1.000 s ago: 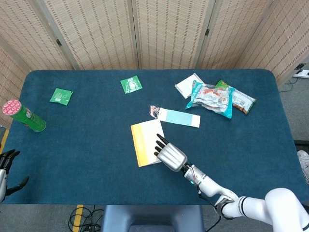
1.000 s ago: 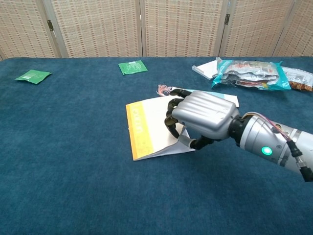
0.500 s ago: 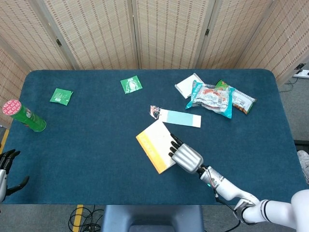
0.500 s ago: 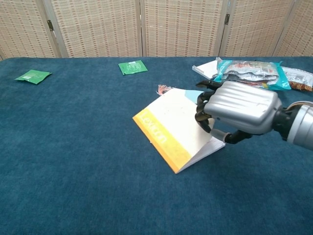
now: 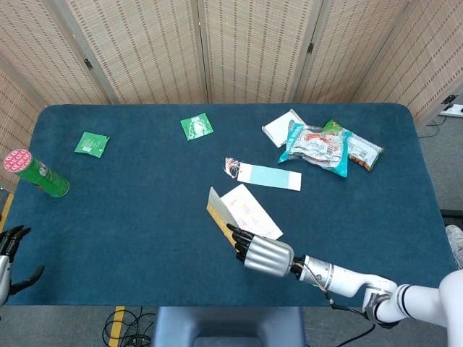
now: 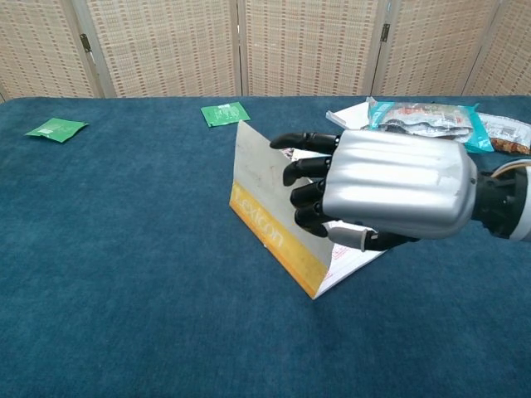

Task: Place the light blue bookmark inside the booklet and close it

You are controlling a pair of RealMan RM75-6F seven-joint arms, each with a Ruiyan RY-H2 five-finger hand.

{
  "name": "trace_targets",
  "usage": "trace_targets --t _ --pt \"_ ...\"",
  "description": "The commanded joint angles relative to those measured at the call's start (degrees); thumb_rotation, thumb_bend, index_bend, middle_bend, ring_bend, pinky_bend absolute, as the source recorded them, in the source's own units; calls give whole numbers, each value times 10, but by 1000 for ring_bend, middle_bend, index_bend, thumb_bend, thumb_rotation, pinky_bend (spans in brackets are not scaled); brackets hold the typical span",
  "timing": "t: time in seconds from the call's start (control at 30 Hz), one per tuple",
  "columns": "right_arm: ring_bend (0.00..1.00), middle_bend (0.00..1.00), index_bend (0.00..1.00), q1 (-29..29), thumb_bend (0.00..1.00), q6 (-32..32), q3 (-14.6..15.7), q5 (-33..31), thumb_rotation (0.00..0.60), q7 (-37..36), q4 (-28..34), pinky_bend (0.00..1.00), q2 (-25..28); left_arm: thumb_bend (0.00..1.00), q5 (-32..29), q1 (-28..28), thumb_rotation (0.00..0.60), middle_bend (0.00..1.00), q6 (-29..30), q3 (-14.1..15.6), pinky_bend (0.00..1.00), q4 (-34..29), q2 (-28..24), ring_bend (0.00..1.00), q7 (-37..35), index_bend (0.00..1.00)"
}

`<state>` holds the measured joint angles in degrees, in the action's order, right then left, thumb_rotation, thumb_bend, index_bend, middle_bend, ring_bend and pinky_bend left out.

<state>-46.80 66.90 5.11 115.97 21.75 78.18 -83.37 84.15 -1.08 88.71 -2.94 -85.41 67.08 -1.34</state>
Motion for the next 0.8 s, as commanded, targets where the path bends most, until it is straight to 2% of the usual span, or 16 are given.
trace_targets --t 0.03,0.23,0.43,0.5,0.53,0.73,0.8 --pt "256 466 790 -14 432 -2 4 14 600 -18 -14 84 -18 268 0 1 600 163 1 0 202 -1 -1 152 0 189" --pt "256 449 790 -43 408 -24 9 34 600 -44 -46 84 -64 269 -2 4 600 163 3 0 202 -2 -5 152 1 190" --pt "219 387 779 -64 374 -32 8 42 600 -63 -66 84 -101 269 -5 6 600 163 2 0 202 -3 -7 152 2 190" --pt "195 357 696 -66 348 -34 6 39 600 -67 -70 84 -110 269 -6 7 600 163 2 0 202 -2 -7 152 1 190" --pt "174 331 618 -67 332 -35 3 36 600 -66 -71 84 -115 268 -6 7 600 163 3 0 202 -2 -8 152 1 190" --pt "22 120 81 -62 177 -66 -15 -10 600 -53 -57 49 -131 269 -6 7 600 163 1 -1 202 -1 -10 152 0 191" --pt "0 55 1 -60 118 -76 -21 -25 600 -48 -48 36 -132 269 -6 7 600 163 2 -1 202 -1 -10 152 -1 191"
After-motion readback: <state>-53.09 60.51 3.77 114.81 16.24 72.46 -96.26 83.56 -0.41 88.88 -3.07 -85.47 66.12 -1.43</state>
